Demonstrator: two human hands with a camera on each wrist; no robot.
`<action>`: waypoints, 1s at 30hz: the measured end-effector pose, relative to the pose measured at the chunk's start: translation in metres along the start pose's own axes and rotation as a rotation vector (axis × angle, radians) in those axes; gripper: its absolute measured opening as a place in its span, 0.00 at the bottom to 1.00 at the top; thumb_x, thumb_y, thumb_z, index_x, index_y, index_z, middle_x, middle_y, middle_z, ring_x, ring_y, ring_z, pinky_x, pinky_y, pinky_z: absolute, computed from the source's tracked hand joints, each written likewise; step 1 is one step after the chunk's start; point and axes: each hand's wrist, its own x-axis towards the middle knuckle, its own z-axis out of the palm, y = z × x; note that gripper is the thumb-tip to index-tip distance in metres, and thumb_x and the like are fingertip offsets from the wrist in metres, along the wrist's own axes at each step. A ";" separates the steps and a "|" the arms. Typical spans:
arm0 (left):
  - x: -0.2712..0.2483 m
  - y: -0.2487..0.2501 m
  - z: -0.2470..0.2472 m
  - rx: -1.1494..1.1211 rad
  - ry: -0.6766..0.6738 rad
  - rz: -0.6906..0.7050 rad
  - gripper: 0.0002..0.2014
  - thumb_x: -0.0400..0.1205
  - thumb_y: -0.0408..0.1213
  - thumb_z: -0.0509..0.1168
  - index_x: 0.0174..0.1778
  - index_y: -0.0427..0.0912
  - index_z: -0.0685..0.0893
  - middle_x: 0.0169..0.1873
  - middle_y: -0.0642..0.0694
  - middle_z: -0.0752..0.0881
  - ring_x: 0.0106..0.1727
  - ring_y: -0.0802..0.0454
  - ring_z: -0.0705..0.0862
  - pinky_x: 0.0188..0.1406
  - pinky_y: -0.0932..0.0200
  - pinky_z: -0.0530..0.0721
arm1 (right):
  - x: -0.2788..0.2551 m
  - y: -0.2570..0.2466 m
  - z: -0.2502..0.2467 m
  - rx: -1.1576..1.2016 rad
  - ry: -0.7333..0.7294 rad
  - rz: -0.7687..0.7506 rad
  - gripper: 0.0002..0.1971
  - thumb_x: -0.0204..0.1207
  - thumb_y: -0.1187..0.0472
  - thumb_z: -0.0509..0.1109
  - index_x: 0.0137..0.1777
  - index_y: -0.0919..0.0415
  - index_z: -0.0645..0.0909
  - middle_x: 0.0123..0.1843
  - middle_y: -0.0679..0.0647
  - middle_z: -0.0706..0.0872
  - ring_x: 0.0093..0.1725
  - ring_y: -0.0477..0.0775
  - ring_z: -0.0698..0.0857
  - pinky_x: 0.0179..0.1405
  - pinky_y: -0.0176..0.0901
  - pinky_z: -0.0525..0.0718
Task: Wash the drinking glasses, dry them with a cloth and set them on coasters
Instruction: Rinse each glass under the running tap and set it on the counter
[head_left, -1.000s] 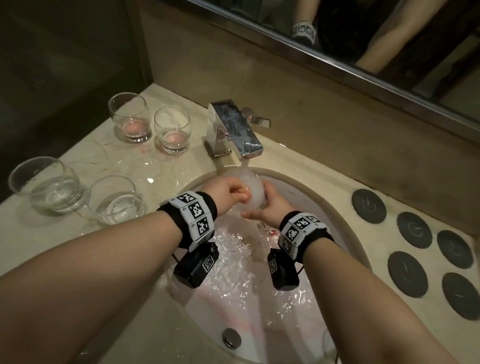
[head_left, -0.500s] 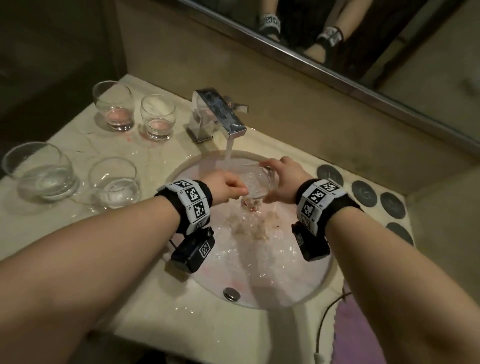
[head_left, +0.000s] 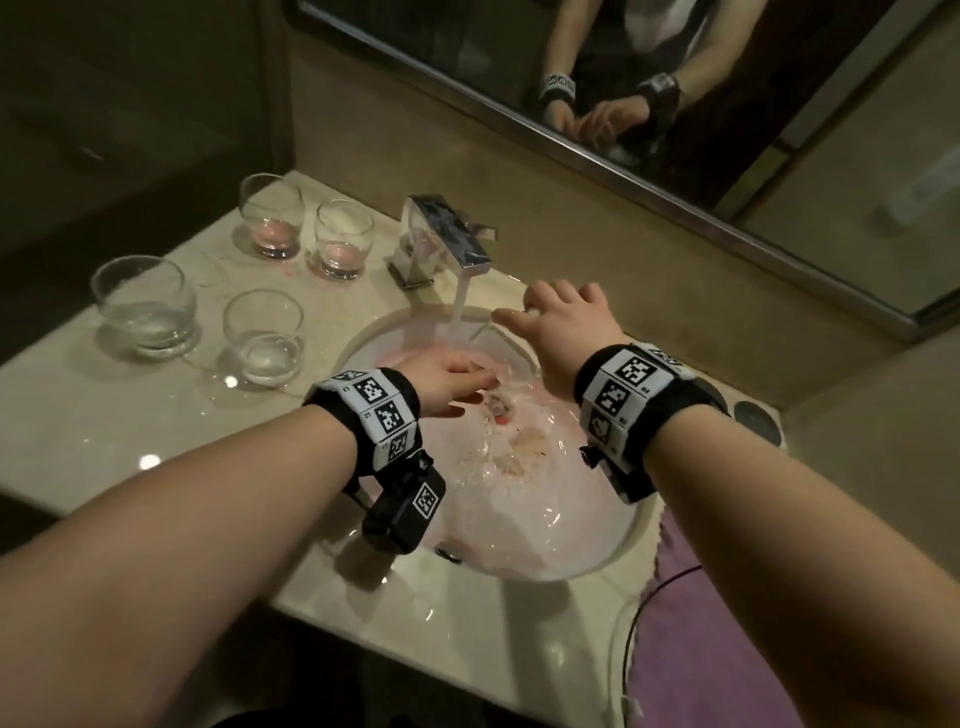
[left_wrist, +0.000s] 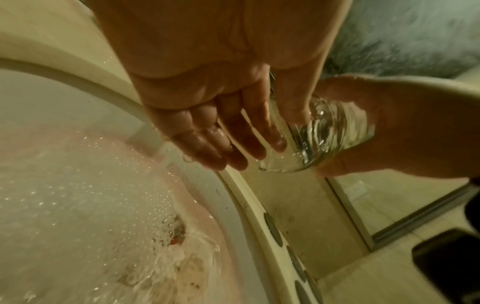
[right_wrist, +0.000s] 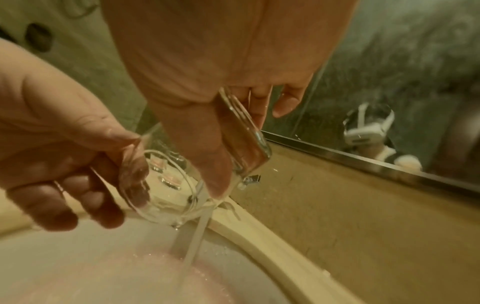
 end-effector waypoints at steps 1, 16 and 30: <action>-0.005 0.000 0.002 -0.035 0.024 -0.001 0.06 0.82 0.42 0.64 0.47 0.45 0.84 0.50 0.51 0.85 0.54 0.54 0.82 0.59 0.55 0.81 | -0.003 0.000 0.002 0.048 -0.006 0.019 0.38 0.72 0.64 0.70 0.78 0.39 0.58 0.68 0.53 0.70 0.68 0.57 0.68 0.67 0.53 0.66; -0.131 0.052 -0.034 0.820 0.549 0.017 0.09 0.81 0.41 0.64 0.43 0.41 0.86 0.43 0.46 0.87 0.46 0.48 0.83 0.46 0.57 0.79 | -0.004 -0.086 -0.006 1.015 -0.012 -0.024 0.50 0.64 0.56 0.81 0.81 0.48 0.54 0.79 0.58 0.59 0.78 0.59 0.63 0.76 0.51 0.65; -0.180 -0.011 -0.150 1.218 0.644 -0.356 0.09 0.83 0.43 0.58 0.44 0.49 0.83 0.39 0.50 0.81 0.44 0.48 0.80 0.40 0.57 0.75 | 0.043 -0.150 -0.027 1.153 0.205 0.241 0.32 0.74 0.54 0.72 0.77 0.51 0.64 0.76 0.58 0.63 0.77 0.60 0.63 0.78 0.53 0.61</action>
